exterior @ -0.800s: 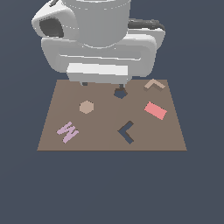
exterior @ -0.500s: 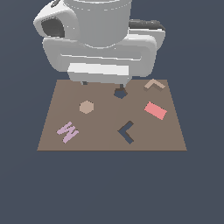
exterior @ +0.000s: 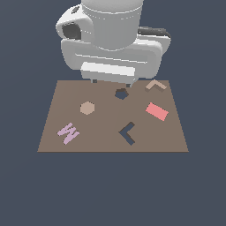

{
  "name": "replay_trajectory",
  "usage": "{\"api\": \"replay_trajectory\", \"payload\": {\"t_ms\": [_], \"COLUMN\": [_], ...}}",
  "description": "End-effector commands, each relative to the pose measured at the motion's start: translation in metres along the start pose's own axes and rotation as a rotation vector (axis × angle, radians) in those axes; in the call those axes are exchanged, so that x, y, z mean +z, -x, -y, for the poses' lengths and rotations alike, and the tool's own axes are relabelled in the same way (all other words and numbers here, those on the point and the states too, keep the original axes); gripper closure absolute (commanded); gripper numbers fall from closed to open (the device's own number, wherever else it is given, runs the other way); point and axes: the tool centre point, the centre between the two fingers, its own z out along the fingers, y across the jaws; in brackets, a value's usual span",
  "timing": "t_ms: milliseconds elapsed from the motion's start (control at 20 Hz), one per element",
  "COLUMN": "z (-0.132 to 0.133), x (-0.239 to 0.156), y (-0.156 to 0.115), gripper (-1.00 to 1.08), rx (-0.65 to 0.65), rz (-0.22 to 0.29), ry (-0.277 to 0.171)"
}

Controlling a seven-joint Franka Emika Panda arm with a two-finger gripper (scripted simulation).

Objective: Insert a designated object into the corresponding slot on a board.

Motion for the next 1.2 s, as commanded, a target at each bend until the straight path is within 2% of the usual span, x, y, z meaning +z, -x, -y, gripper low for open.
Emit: {"api": "replay_trajectory", "payload": {"t_ms": [0, 400, 800, 1150], "z": [0.007, 0.037, 0.083, 0.12], "x": [0.006, 0.033, 0.066, 0.088], "y": [0.009, 0.046, 0.084, 0.105], "gripper": [-0.92, -0.92, -0.92, -0.92], "rx": [0.034, 0.181, 0.364, 0.491], "rz": [0.003, 0.014, 0.028, 0.037], "ry": [0.0, 0.002, 0.005, 0.006]}}
